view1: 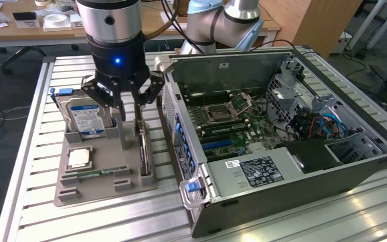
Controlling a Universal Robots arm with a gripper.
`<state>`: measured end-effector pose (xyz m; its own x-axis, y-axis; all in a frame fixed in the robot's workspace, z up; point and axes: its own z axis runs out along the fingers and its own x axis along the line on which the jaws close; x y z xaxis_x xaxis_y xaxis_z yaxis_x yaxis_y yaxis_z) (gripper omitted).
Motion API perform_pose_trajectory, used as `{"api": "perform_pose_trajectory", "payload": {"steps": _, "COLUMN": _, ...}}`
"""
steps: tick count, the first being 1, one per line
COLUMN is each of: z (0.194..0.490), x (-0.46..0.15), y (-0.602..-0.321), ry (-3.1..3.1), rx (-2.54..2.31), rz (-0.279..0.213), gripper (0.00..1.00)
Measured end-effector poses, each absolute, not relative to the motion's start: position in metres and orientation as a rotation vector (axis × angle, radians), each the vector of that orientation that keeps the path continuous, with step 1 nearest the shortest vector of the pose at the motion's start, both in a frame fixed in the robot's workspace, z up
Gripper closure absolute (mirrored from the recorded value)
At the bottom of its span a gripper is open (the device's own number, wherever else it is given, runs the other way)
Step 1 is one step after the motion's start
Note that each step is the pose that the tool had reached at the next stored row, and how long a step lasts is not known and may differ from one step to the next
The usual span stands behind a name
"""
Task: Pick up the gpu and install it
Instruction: 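Pick up the gpu and move the gpu toward the slot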
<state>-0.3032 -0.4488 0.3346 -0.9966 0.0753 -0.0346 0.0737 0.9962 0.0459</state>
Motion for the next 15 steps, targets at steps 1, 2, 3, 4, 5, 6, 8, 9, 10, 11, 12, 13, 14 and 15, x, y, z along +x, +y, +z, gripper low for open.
{"api": "perform_pose_trajectory", "payload": {"steps": 1, "z": 0.3339, "x": -0.3027, "y": -0.4487, "ry": 3.102, "rx": 0.116, "rz": 0.069, "gripper": 0.64}}
{"api": "perform_pose_trajectory", "payload": {"steps": 2, "z": 0.3332, "x": -0.3022, "y": -0.4487, "ry": 3.102, "rx": 0.116, "rz": 0.069, "gripper": 0.64}}
{"api": "perform_pose_trajectory", "payload": {"steps": 3, "z": 0.3327, "x": -0.3017, "y": -0.4488, "ry": 3.102, "rx": 0.116, "rz": 0.069, "gripper": 0.64}}
{"api": "perform_pose_trajectory", "payload": {"steps": 4, "z": 0.3323, "x": -0.3012, "y": -0.4488, "ry": 3.102, "rx": 0.116, "rz": 0.069, "gripper": 0.64}}
{"api": "perform_pose_trajectory", "payload": {"steps": 5, "z": 0.3321, "x": -0.3010, "y": -0.4488, "ry": 3.102, "rx": 0.116, "rz": 0.069, "gripper": 0.64}}
{"api": "perform_pose_trajectory", "payload": {"steps": 6, "z": 0.3322, "x": -0.3011, "y": -0.4488, "ry": 3.102, "rx": 0.116, "rz": 0.069, "gripper": 0.64}}
{"api": "perform_pose_trajectory", "payload": {"steps": 8, "z": 0.3322, "x": -0.3010, "y": -0.4488, "ry": 3.102, "rx": 0.116, "rz": 0.069, "gripper": 0.64}}
{"api": "perform_pose_trajectory", "payload": {"steps": 9, "z": 0.3320, "x": -0.3009, "y": -0.4488, "ry": 3.102, "rx": 0.116, "rz": 0.069, "gripper": 0.64}}
{"api": "perform_pose_trajectory", "payload": {"steps": 10, "z": 0.3313, "x": -0.3009, "y": -0.4488, "ry": 3.102, "rx": 0.116, "rz": 0.069, "gripper": 0.64}}
{"api": "perform_pose_trajectory", "payload": {"steps": 11, "z": 0.3302, "x": -0.3009, "y": -0.4488, "ry": 3.102, "rx": 0.116, "rz": 0.069, "gripper": 0.64}}
{"api": "perform_pose_trajectory", "payload": {"steps": 12, "z": 0.3287, "x": -0.3008, "y": -0.4488, "ry": 3.102, "rx": 0.116, "rz": 0.069, "gripper": 0.64}}
{"api": "perform_pose_trajectory", "payload": {"steps": 13, "z": 0.3270, "x": -0.3006, "y": -0.4488, "ry": 3.102, "rx": 0.116, "rz": 0.069, "gripper": 0.64}}
{"api": "perform_pose_trajectory", "payload": {"steps": 14, "z": 0.3255, "x": -0.3004, "y": -0.4488, "ry": 3.102, "rx": 0.116, "rz": 0.069, "gripper": 0.64}}
{"api": "perform_pose_trajectory", "payload": {"steps": 15, "z": 0.3241, "x": -0.3001, "y": -0.4488, "ry": 3.102, "rx": 0.116, "rz": 0.069, "gripper": 0.64}}
